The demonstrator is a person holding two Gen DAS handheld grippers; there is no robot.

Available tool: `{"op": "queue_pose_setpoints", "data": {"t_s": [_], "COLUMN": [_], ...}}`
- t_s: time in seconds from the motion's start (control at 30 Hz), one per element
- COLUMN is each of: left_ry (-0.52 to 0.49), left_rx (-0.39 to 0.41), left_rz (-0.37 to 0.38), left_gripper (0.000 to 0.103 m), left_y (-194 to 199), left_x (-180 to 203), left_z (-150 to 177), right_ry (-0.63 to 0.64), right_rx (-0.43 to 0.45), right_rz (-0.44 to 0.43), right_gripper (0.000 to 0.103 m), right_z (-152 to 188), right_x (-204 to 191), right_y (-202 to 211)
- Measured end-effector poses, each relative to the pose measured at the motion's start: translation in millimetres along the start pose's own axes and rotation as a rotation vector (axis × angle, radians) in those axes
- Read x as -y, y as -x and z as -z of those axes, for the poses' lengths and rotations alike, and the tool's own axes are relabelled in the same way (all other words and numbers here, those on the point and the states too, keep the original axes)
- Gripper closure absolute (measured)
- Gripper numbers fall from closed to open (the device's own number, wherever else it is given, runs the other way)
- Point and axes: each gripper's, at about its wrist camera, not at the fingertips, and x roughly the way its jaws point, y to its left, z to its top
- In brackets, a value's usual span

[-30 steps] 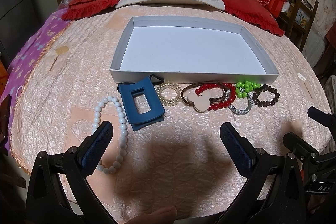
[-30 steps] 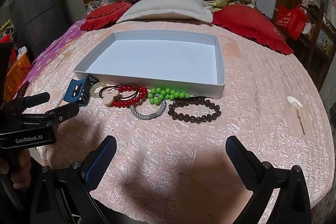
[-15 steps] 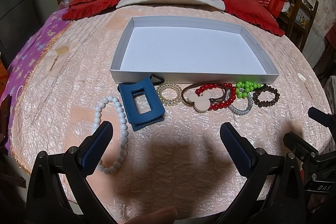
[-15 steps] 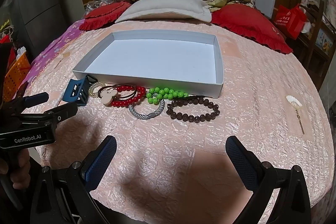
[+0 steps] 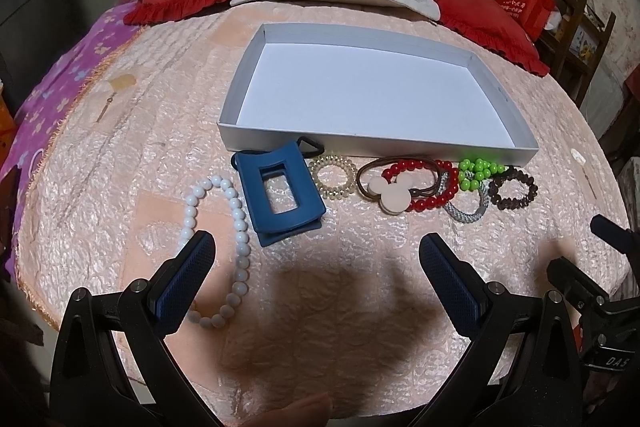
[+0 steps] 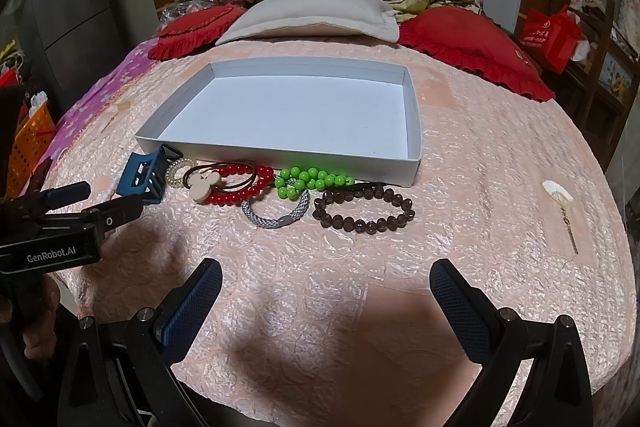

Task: Organize jewelry
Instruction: 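Lower the left tool onto the blue claw clip and close it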

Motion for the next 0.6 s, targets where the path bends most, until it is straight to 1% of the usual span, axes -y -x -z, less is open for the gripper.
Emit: {"op": "queue_pose_setpoints", "data": {"t_s": [0.1, 0.2, 0.33, 0.4, 0.47, 0.53, 0.6], "left_ry": [0.015, 0.03, -0.017, -0.06, -0.081, -0.061, -0.02], "left_rx": [0.006, 0.009, -0.002, -0.028, -0.055, -0.073, -0.083], "left_rz": [0.001, 0.009, 0.014, 0.024, 0.041, 0.051, 0.065], "left_gripper": [0.001, 0.001, 0.001, 0.001, 0.001, 0.001, 0.001], "left_y": [0, 0, -3, -7, -10, -13, -13], "left_x": [-6, -22, -33, -34, -38, -47, -58], "left_z": [-2, -3, 2, 7, 10, 12, 10], "right_ry": [-0.009, -0.028, -0.037, -0.039, -0.038, -0.035, -0.034], "right_rx": [0.004, 0.004, -0.001, 0.003, 0.006, 0.006, 0.007], "right_rz": [0.004, 0.006, 0.009, 0.006, 0.002, 0.0, -0.002], "right_gripper": [0.0, 0.0, 0.0, 0.0, 0.0, 0.0, 0.0], "right_z": [0, 0, 1, 1, 1, 1, 0], "right_x": [3, 8, 13, 13, 12, 11, 10], "right_y": [1, 2, 3, 4, 4, 5, 5]}}
